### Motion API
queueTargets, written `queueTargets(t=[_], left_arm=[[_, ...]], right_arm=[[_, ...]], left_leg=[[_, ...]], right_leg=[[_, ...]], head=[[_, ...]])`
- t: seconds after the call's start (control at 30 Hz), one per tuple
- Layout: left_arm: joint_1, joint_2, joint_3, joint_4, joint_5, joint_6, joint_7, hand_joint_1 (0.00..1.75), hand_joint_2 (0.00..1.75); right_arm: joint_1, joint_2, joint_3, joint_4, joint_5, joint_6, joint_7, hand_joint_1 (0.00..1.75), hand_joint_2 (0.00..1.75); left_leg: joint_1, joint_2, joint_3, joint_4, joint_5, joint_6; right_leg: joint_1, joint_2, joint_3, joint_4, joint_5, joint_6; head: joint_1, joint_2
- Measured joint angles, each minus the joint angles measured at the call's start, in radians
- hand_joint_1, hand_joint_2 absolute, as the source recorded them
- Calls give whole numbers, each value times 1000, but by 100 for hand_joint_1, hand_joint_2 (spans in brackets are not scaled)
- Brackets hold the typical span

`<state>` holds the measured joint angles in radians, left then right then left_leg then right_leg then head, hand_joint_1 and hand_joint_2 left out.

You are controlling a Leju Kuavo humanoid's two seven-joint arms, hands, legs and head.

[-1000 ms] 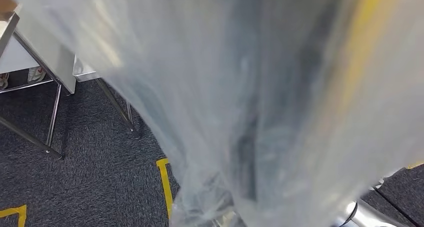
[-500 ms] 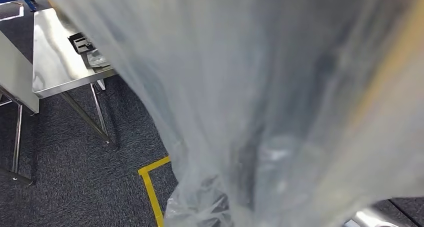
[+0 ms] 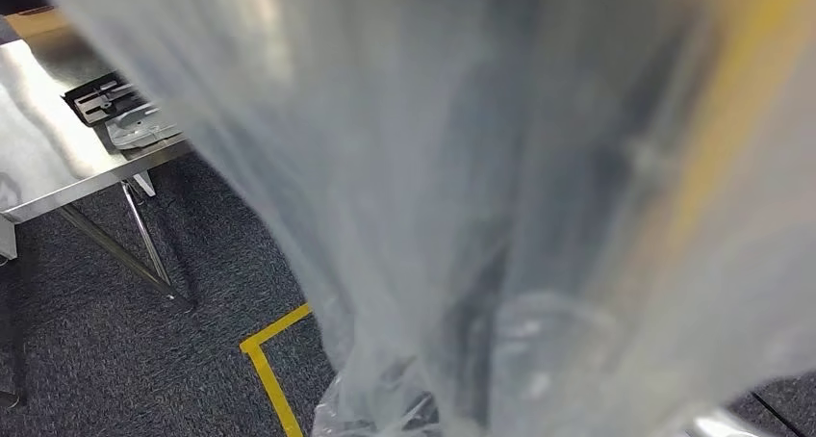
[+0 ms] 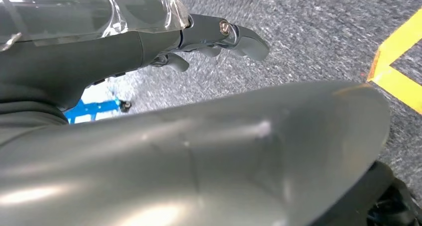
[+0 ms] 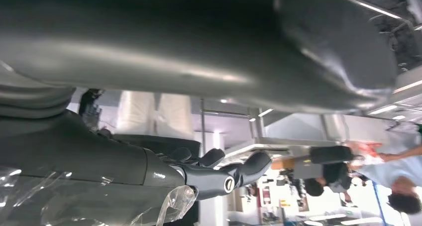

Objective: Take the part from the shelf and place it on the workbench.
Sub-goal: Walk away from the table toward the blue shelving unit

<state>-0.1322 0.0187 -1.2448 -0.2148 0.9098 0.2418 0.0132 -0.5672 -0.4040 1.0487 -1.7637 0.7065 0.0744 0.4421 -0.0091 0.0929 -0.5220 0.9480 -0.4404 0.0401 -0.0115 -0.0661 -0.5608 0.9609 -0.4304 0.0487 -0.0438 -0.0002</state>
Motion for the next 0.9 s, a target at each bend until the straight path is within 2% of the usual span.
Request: queueTargets(t=[0.07, 0.13, 0.2, 0.23, 0.27, 0.3, 0.33, 0.37, 0.43, 0.47, 0.5, 0.57, 0.63, 0.67, 0.73, 0.77, 0.8, 0.83, 0.87, 0.9], left_arm=[[-1, 0, 0, 0, 0, 0, 2, 0, 0], [-2, 0, 0, 0, -1, -1, 2, 0, 0], [1, 0, -1, 0, -3, -2, 2, 0, 0], [3, 0, -1, 0, -4, -2, 2, 0, 0], [5, 0, -1, 0, -6, -2, 2, 0, 0], [6, 0, -1, 0, -9, -2, 2, 0, 0], [6, 0, -2, 0, -12, -2, 2, 0, 0], [6, 0, -2, 0, -15, -2, 1, 0, 0], [4, 1, -2, 0, -17, -1, 2, 0, 0], [3, 2, -2, 0, -18, -1, 2, 0, 0], [2, 2, -2, 0, -18, -1, 2, 0, 0], [0, 2, -2, 0, -18, -1, 4, 0, 0], [-1, 1, -2, 0, -18, -1, 6, 0, 0], [-1, 0, -2, 0, -18, 0, 6, 0, 0], [2, 1, -2, 0, -18, 1, 6, 0, 0], [5, 1, -2, 0, -18, 1, 6, 0, 0], [6, 0, -2, 0, -18, 1, 5, 0, 0], [6, -1, -2, 0, -18, 1, 4, 0, 0], [6, -2, -2, 0, -19, 1, 3, 0, 0], [6, -3, -2, 0, -19, 1, 1, 0, 0]], right_arm=[[2, 0, -1, 0, -15, -4, 0, 0, 0], [3, -1, -4, 1, -35, -15, -2, 0, 0], [13, -1, -9, 9, -65, -37, -9, 0, 0], [22, -1, -13, 18, -81, -51, -15, 0, 0], [35, -1, -17, 31, -100, -67, -21, 0, 0], [51, -1, -24, 48, -118, -84, -29, 0, 0], [69, -2, -32, 67, -137, -101, -37, 0, 0], [86, -3, -41, 88, -158, -120, -47, 0, 0], [122, -4, -64, 142, -204, -161, -72, 0, 0], [142, -4, -77, 174, -230, -181, -87, 0, 0], [164, -4, -91, 208, -255, -199, -103, 0, 0], [207, -4, -116, 279, -312, -230, -146, 0, 0], [245, 0, -142, 365, -384, -255, -199, 0, 0], [261, 3, -156, 414, -423, -265, -231, 0, 0], [288, 15, -181, 518, -499, -275, -296, 0, 0], [301, 24, -193, 578, -539, -277, -329, 0, 0], [314, 35, -204, 640, -579, -274, -357, 0, 0], [327, 48, -215, 703, -620, -267, -379, 0, 0], [339, 60, -225, 762, -657, -257, -395, 0, 0], [351, 74, -235, 820, -693, -242, -407, 0, 0]], left_leg=[[3, 11, 0, 2, -3, -11], [9, -17, -14, 41, -35, -23], [13, -60, -69, 168, -107, -31], [15, -71, -103, 241, -138, -33], [15, -76, -128, 297, -157, -34], [15, -79, -133, 307, -151, -32], [15, -82, -118, 273, -125, -30], [15, -88, -87, 207, -89, -26], [13, -120, -20, 60, -29, -13], [11, -131, -2, 18, -15, -8], [9, -139, 5, 0, -12, -4], [8, -129, 5, -5, -5, 4], [12, -116, 8, -16, 7, 17], [14, -107, 8, -22, 13, 23], [11, -90, 6, -22, 14, 28], [10, -79, 5, -22, 14, 27], [10, -69, 4, -22, 14, 27], [10, -58, 4, -22, 13, 26], [11, -48, 5, -21, 12, 23], [10, -38, 7, -19, 9, 19]], right_leg=[[-1, 23, -7, -2, 6, -14], [-5, 42, -11, -5, 13, -28], [-8, 64, -17, -6, 19, -36], [-7, 76, -21, -6, 22, -39], [-7, 88, -24, -6, 24, -39], [-6, 100, -25, -6, 26, -39], [-6, 111, -26, -6, 27, -38], [-6, 122, -26, -6, 29, -36], [-6, 139, -28, -5, 33, -29], [-6, 144, -29, -6, 34, -24], [-6, 149, -31, -7, 37, -18], [-8, 154, -34, -10, 41, -6], [-7, 130, -49, 18, 20, 2], [-7, 111, -69, 62, -7, 5], [-8, 85, -132, 199, -75, 12], [-9, 81, -158, 257, -96, 15], [-10, 79, -167, 282, -99, 17], [-11, 74, -152, 259, -82, 19], [-12, 63, -117, 199, -54, 20], [-12, 37, -72, 121, -27, 21]], head=[[-1, 0], [-2, 0], [-4, 0], [-5, 0], [-5, 0], [-6, 0], [-6, 0], [-6, 0], [-6, 0], [-6, 0], [-6, 0], [-5, 0], [-3, 0], [-1, 0], [3, 0], [4, 0], [4, 0], [5, 0], [5, 0], [5, 0]])
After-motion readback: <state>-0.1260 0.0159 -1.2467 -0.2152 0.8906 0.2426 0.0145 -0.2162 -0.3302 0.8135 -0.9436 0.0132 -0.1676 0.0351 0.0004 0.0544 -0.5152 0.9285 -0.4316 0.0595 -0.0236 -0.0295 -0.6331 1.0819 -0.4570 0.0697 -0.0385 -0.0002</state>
